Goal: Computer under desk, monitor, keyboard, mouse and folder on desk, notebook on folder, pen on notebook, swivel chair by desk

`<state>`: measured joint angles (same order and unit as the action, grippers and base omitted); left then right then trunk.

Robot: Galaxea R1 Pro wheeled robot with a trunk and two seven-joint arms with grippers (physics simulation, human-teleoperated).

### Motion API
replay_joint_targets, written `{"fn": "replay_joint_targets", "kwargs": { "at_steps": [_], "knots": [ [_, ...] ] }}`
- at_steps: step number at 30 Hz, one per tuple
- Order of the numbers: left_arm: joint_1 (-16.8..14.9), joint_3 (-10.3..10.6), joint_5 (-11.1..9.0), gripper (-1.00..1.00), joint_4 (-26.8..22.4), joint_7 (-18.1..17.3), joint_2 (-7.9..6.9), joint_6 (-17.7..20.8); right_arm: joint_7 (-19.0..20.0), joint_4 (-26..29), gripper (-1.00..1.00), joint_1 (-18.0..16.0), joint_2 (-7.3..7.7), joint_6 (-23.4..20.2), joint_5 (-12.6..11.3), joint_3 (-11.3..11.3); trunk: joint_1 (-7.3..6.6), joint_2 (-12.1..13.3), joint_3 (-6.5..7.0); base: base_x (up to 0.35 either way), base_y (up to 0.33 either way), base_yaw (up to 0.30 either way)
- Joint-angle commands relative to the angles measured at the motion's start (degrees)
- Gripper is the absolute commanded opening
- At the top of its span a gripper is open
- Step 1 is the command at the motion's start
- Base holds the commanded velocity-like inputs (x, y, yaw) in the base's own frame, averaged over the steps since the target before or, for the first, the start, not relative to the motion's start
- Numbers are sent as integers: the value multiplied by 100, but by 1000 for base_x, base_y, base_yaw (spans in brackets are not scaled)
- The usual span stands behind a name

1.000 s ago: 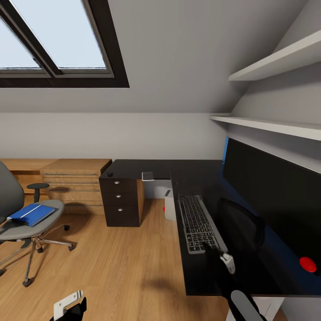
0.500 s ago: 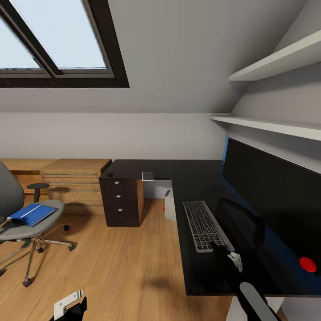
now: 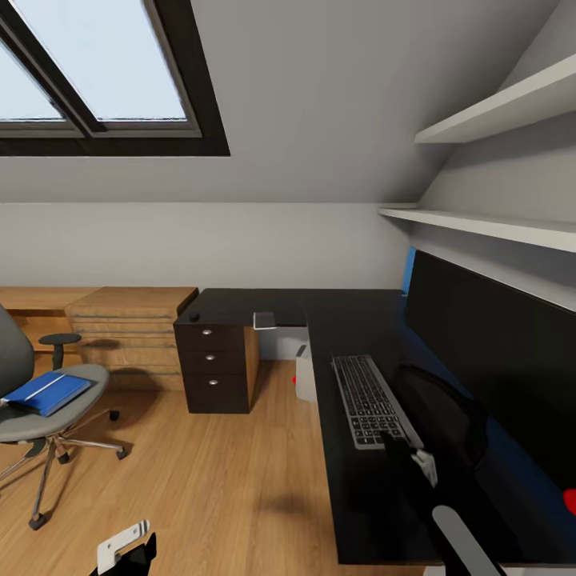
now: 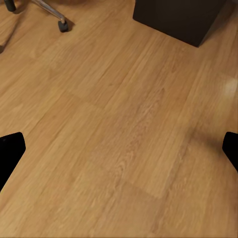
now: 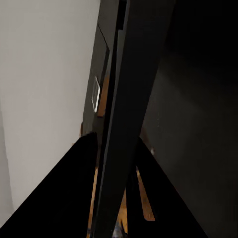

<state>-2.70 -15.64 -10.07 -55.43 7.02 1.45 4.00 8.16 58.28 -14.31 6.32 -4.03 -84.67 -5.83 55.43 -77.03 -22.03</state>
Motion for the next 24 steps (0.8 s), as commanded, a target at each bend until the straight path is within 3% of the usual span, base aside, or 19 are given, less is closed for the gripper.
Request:
{"fn": "replay_joint_targets", "kwargs": {
  "at_steps": [1, 7, 20, 24],
  "knots": [
    [-2, -5, -51, 100, -12, 10, 4, 31, 75, -3, -100, -2, 4, -10, -64, -7, 1, -4, -7, 29, 0, 0],
    [-2, -1, -48, 100, -12, 10, 4, 31, 407, 0, -100, -2, -6, -22, -79, -14, 1, -4, -7, 8, 0, 0],
    [-2, -1, -47, 100, -11, 11, 4, 31, 435, -1, -100, -2, -1, -30, -83, -25, 1, -4, -7, 2, 0, 0],
    [-2, -1, -47, 100, -11, 12, 8, 25, 433, 0, -100, -2, 1, -18, -78, -24, 1, -4, -7, 165, -10, 0]
  ]
}}
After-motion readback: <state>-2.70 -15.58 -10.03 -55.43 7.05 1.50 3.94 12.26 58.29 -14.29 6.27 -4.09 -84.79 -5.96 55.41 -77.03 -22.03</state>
